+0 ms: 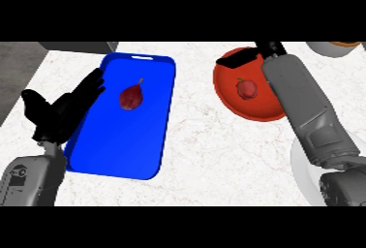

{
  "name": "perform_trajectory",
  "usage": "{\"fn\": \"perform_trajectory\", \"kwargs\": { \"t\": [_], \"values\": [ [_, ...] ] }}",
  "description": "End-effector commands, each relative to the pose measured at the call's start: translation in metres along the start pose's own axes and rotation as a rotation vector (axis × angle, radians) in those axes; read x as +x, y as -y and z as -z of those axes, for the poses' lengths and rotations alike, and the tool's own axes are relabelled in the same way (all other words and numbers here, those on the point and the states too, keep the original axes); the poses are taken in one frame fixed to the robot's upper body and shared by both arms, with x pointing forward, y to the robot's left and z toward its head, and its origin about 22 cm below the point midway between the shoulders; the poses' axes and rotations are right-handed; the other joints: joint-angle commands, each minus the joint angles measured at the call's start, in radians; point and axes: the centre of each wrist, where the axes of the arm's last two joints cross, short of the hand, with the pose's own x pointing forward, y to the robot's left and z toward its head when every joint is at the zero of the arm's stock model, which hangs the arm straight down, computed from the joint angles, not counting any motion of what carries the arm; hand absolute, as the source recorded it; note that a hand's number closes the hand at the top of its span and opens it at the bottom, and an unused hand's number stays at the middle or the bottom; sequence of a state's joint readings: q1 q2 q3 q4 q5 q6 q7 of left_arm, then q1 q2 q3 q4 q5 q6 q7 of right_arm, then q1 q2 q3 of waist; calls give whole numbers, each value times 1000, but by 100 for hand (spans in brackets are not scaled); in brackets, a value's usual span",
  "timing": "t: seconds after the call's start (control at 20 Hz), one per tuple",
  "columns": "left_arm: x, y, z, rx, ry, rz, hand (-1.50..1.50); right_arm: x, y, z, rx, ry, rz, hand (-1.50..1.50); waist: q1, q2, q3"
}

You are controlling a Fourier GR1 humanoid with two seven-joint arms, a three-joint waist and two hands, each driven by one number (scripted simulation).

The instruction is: Pick the bell pepper from the plate and place it in the bowl

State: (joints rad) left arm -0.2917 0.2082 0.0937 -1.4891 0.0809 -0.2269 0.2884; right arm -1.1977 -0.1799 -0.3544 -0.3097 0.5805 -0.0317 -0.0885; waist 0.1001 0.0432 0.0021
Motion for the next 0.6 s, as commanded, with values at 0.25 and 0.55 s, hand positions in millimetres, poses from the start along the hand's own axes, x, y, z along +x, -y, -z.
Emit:
{"fn": "perform_trajectory", "kwargs": {
  "t": [0.25, 0.55],
  "values": [
    [4, -6, 2, 16, 16, -6, 0, -5, 36, 0, -244, 56, 38, -150, 2, 4, 0],
    [-1, -13, -5, 32, -15, 1, 0, -34, 105, -15, -374, 62, 63, -150, -38, -15, 0]
  ]
}}
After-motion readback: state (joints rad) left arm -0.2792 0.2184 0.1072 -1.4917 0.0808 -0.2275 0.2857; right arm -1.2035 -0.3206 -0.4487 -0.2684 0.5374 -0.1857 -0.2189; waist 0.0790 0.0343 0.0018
